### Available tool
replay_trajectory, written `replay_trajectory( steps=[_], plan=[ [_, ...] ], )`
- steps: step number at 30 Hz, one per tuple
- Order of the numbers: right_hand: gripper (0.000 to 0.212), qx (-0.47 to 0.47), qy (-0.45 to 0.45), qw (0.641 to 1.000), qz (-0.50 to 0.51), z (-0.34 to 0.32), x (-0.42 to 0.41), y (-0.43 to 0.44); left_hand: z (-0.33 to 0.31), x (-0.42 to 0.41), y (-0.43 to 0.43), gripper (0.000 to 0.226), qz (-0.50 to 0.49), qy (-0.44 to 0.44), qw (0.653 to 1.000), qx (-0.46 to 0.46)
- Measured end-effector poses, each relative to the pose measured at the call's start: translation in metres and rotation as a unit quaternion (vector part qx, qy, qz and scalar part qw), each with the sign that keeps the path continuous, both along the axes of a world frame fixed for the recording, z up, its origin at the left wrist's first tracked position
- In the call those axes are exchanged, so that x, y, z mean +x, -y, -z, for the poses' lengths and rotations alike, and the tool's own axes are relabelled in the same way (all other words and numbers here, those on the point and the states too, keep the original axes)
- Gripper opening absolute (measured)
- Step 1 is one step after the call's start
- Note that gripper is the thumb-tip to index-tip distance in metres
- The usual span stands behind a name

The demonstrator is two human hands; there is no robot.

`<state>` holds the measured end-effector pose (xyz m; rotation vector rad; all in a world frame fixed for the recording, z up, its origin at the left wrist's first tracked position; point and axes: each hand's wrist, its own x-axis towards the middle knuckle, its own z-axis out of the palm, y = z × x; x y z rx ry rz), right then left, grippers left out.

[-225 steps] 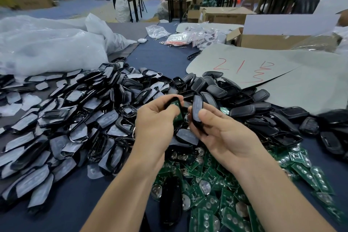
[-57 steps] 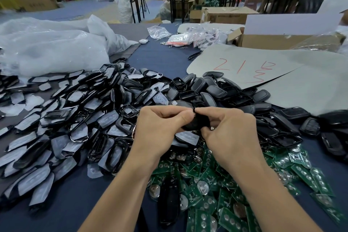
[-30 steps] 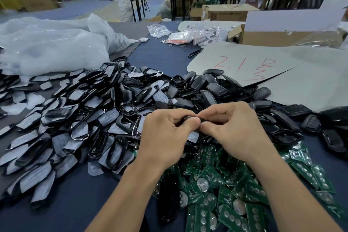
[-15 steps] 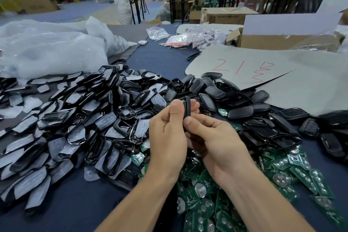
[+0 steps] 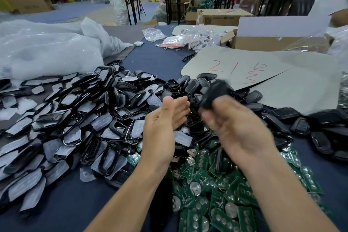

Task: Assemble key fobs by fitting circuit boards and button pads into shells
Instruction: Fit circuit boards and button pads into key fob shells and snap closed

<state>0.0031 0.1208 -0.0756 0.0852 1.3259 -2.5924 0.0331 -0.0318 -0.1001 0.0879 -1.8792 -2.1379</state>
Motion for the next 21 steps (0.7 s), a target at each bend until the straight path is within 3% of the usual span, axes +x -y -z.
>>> replay_trajectory(
  steps=[2,3,4,6,9,11,13,14,17,21],
  plan=[
    [0.043,-0.157,-0.016,0.987,0.026,-0.004,-0.004,-0.024,0.001,0.001,0.004,0.059,-0.031,-0.013,0.999,-0.009],
    [0.05,-0.144,-0.03,0.988,0.042,-0.005,-0.006,-0.029,0.0,0.001,0.006,0.056,-0.05,-0.017,0.998,-0.014],
    [0.052,-0.08,-0.044,0.993,0.069,-0.004,-0.008,-0.03,0.0,0.0,0.008,0.051,-0.071,-0.02,0.997,-0.022],
    [0.043,0.173,-0.07,0.97,0.154,0.004,-0.014,-0.026,-0.001,-0.001,0.011,0.032,-0.11,-0.021,0.993,-0.046],
    [0.046,0.549,-0.141,0.806,0.169,0.015,-0.021,-0.025,-0.001,-0.002,0.011,0.021,-0.15,-0.011,0.984,-0.097],
    [0.056,0.692,-0.165,0.698,0.075,0.025,-0.026,-0.026,0.0,-0.002,0.01,0.018,-0.153,-0.003,0.979,-0.133],
    [0.057,0.754,-0.172,0.633,0.004,0.031,-0.028,-0.021,0.001,-0.002,0.01,0.017,-0.148,0.011,0.971,-0.185],
    [0.056,0.757,-0.17,0.631,-0.005,0.031,-0.028,-0.018,0.002,-0.002,0.01,0.018,-0.145,0.016,0.967,-0.211],
    [0.045,0.727,-0.161,0.668,-0.004,0.026,-0.026,-0.019,0.002,0.0,0.009,0.023,-0.132,0.026,0.957,-0.258],
    [0.031,0.693,-0.16,0.703,0.01,0.027,-0.026,-0.022,0.0,-0.001,0.008,0.027,-0.127,0.028,0.953,-0.274]
  ],
)
